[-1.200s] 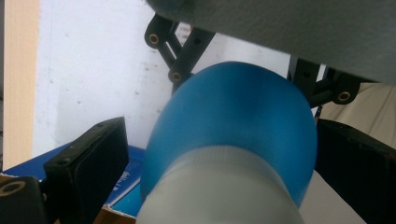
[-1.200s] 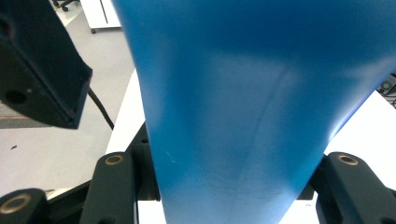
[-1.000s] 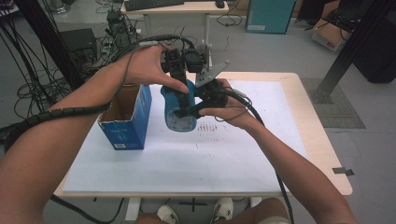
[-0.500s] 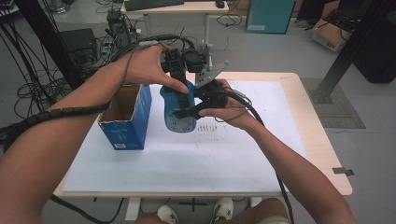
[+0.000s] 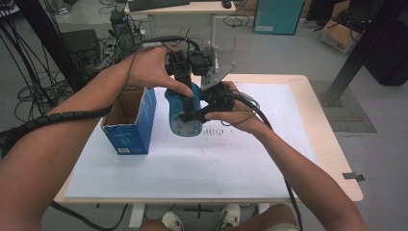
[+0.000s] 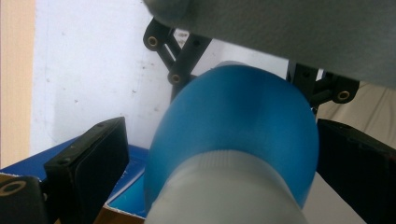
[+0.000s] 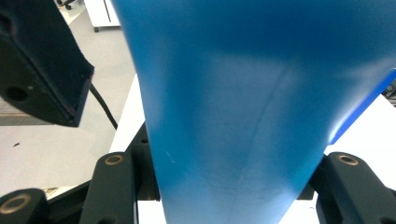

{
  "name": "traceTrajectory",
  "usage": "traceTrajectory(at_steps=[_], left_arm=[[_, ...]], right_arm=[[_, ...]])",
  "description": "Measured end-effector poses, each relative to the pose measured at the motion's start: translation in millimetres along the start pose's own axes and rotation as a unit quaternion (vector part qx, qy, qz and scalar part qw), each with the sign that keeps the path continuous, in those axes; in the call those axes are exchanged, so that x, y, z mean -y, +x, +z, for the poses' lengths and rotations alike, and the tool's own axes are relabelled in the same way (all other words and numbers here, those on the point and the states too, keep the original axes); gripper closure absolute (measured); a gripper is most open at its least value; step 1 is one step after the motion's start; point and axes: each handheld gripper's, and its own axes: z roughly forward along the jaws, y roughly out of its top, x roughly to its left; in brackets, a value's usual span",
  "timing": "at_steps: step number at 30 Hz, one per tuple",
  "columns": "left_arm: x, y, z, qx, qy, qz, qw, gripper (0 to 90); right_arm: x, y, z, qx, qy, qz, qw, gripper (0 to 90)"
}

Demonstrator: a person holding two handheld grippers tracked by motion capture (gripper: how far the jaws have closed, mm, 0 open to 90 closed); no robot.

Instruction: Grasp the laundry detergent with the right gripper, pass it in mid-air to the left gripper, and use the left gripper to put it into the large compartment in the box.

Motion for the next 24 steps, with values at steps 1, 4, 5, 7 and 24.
traceTrajectory(at_steps=[1,4,5,7,24], left_arm=[[0.0,0.0,-0.3,0.001,0.001,0.000,1.0000,5.2],[-0.1,-0.8,-1.2,0.005,-0.002,-0.001,1.0000,5.2],[-0.1,-0.8,-1.3,0.002,0.001,0.001,1.0000,5.2],[-0.4,-1.5,-1.6,0.007,-0.001,-0.002,1.0000,5.3],[-2.1,-1.7,-1.9,0.006,-0.001,0.000,1.0000,5.3]], right_arm=[[0.1,-0.2,0.1,0.001,0.000,-0.006,1.0000,44.0],[-0.2,0.2,0.1,0.001,0.001,-0.005,1.0000,44.0],[-0.2,0.2,0.1,0.001,0.001,-0.005,1.0000,44.0],[-0.3,0.7,0.0,0.000,0.001,-0.003,1.0000,44.0],[1.7,-4.1,-1.6,-0.003,-0.005,-0.033,0.9995,44.0]])
